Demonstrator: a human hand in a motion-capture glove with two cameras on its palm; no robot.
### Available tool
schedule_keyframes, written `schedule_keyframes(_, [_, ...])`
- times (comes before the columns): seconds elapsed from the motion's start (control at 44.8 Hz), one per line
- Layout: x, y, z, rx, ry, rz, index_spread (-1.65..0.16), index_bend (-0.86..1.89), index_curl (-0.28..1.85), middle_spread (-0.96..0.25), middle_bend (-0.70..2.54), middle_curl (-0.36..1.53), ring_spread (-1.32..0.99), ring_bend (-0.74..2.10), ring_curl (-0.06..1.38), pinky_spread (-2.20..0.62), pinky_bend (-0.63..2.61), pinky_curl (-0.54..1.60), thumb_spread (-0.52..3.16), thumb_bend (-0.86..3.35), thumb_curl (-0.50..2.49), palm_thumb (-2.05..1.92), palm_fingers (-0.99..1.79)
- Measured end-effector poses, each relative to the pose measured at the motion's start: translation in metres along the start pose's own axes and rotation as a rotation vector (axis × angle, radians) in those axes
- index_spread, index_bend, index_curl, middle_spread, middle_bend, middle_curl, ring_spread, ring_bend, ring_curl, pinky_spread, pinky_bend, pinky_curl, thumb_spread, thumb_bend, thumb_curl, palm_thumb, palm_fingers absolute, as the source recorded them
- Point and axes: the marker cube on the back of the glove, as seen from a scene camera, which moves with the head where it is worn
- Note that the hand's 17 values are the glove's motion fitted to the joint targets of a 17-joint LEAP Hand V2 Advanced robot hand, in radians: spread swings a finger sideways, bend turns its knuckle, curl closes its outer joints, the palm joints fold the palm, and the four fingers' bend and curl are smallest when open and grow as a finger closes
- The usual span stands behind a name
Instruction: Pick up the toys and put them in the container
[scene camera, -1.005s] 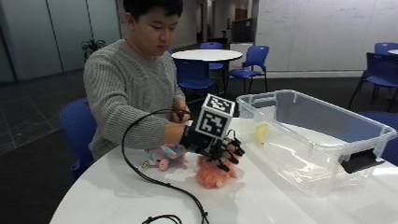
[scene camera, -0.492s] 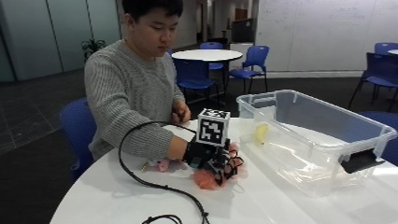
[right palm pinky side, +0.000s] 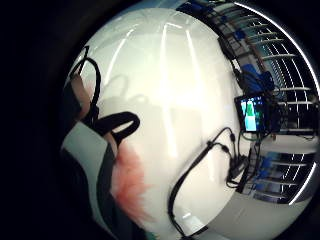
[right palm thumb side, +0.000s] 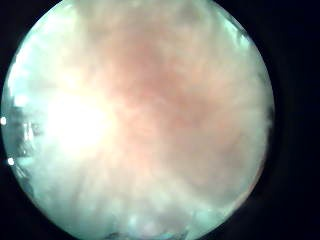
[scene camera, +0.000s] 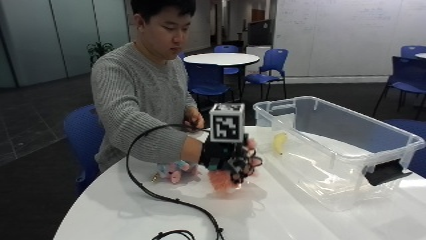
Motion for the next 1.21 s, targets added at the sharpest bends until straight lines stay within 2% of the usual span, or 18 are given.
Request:
schedule_keyframes(0.201, [0.033, -0.034, -0.147, 0.209, -0.213, 0.062, -0.33, 0.52, 0.51, -0.34, 0.7, 0.68, -0.52, 0.94, 0.5, -0.42, 0.96, 0.37, 0.85, 0.11, 0.78, 0.71, 0.95])
schedule_keyframes(0.335, [0.038, -0.055, -0.194, 0.238, -0.262, 0.071, -0.33, 0.51, 0.56, -0.35, 0.7, 0.7, -0.53, 0.93, 0.52, -0.42, 0.96, 0.38, 0.78, 0.1, 0.83, 0.71, 0.94])
schedule_keyframes(0.581, [-0.015, -0.124, -0.192, 0.184, -0.351, 0.081, -0.33, 0.46, 0.64, -0.36, 0.71, 0.75, -0.54, 0.92, 0.54, -0.43, 0.98, 0.38, 0.71, 0.08, 0.91, 0.71, 0.91])
schedule_keyframes(0.782, [-0.087, -0.2, -0.178, 0.131, -0.276, 0.055, -0.34, 0.42, 0.7, -0.36, 0.67, 0.76, -0.55, 0.89, 0.56, -0.42, 1.02, 0.39, 0.68, 0.07, 0.96, 0.7, 0.84])
schedule_keyframes(1.028, [-0.107, -0.222, -0.158, 0.069, -0.222, 0.032, -0.37, 0.34, 0.77, -0.38, 0.65, 0.79, -0.57, 0.85, 0.58, -0.41, 1.06, 0.39, 0.68, 0.05, 1.02, 0.69, 0.8])
schedule_keyframes(1.139, [-0.105, -0.219, -0.138, -0.046, -0.215, 0.083, -0.36, 0.14, 0.76, -0.38, 0.53, 0.76, -0.55, 0.87, 0.6, -0.38, 1.14, 0.42, 0.84, -0.02, 0.95, 0.58, 0.52])
schedule_keyframes(1.184, [-0.104, -0.217, -0.135, -0.065, -0.235, 0.084, -0.37, 0.22, 0.79, -0.35, 0.42, 0.73, -0.5, 0.71, 0.57, -0.31, 1.1, 0.44, 0.94, -0.1, 0.87, 0.41, 0.09])
schedule_keyframes(1.206, [-0.103, -0.216, -0.134, -0.069, -0.242, 0.082, -0.37, 0.26, 0.8, -0.34, 0.42, 0.73, -0.48, 0.68, 0.58, -0.28, 1.09, 0.45, 0.96, -0.09, 0.84, 0.38, 0.04])
